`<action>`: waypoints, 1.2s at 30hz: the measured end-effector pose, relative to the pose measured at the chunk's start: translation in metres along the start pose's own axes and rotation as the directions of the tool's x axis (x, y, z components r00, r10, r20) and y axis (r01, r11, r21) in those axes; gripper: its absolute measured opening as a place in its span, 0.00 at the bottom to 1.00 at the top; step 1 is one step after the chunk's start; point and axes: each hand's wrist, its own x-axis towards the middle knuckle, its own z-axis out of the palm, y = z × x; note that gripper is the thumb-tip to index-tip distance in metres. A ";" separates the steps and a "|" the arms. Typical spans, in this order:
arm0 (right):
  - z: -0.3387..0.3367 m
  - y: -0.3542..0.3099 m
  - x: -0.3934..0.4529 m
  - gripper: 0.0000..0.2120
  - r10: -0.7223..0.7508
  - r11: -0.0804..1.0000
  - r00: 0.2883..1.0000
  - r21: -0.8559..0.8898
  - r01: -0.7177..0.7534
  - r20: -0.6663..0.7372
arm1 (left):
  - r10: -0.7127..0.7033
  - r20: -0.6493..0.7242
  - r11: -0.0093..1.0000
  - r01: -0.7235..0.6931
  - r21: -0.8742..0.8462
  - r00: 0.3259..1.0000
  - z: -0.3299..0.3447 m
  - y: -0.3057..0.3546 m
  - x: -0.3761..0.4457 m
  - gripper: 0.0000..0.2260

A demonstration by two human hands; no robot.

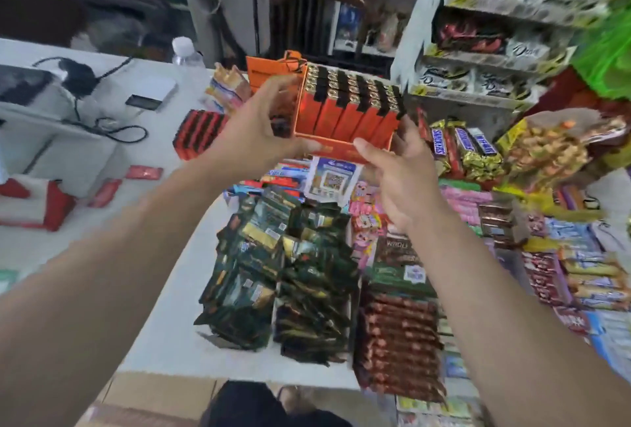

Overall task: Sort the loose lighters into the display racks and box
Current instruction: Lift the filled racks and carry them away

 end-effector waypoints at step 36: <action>0.080 0.047 0.331 0.25 -0.119 0.723 0.983 -0.691 -0.012 -0.141 | -0.131 0.190 0.913 0.044 0.406 0.973 -0.054 -0.154 0.314 0.33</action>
